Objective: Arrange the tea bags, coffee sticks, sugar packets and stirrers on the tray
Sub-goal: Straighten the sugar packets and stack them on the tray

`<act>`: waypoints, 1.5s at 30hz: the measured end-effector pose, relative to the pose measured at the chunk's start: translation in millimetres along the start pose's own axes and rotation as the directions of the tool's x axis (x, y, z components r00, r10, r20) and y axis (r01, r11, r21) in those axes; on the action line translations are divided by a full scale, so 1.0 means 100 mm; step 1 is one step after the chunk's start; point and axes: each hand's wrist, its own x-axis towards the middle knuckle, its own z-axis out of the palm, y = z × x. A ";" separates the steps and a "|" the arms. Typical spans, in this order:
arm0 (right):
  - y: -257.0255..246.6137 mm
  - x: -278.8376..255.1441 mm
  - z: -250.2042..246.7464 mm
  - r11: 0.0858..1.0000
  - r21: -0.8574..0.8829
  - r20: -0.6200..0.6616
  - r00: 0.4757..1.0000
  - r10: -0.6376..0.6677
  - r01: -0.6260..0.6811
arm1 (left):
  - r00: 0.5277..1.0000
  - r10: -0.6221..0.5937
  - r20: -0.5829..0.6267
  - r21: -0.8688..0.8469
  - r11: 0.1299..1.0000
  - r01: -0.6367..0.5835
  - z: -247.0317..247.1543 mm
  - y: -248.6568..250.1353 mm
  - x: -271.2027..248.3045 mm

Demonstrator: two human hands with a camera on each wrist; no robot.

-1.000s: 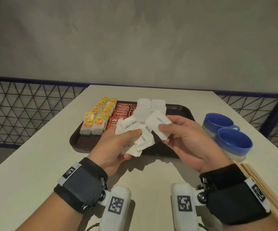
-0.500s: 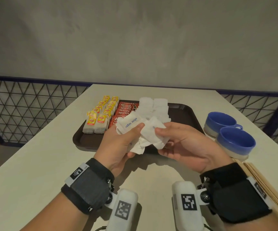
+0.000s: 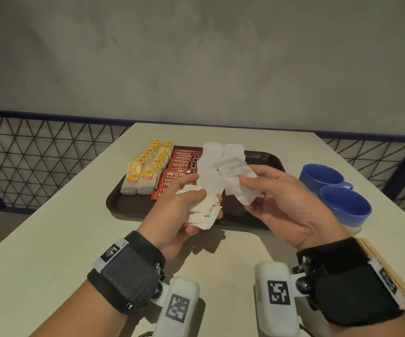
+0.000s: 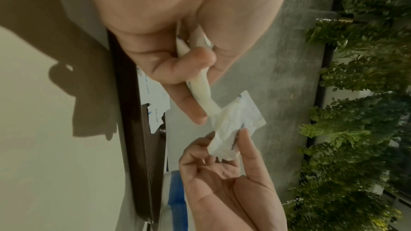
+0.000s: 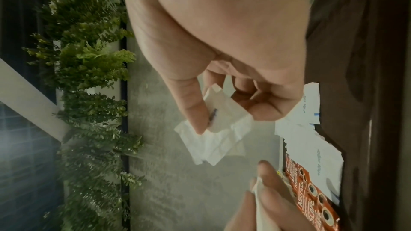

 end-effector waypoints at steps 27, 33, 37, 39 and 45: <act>-0.01 -0.03 0.02 0.987 -0.095 0.018 0.992 -0.126 0.127 | 0.994 0.100 0.047 0.041 0.994 -0.102 0.10 0.03 -0.09; 0.05 -0.03 0.03 0.957 -0.289 0.118 0.993 0.008 0.027 | 0.993 0.115 0.033 0.105 0.987 -0.118 0.10 0.02 -0.10; 0.02 -0.04 0.00 0.953 -0.297 0.076 0.996 -0.042 0.063 | 0.993 0.114 0.028 0.048 0.992 -0.115 0.09 0.03 -0.09; 0.00 -0.04 -0.02 0.959 -0.278 0.072 0.997 -0.040 0.058 | 0.996 0.081 0.029 0.017 0.996 -0.082 0.07 0.05 -0.08; 0.01 -0.05 0.01 0.967 -0.248 0.095 0.995 -0.041 0.063 | 0.987 0.015 0.157 0.109 0.994 -0.032 0.10 0.02 -0.11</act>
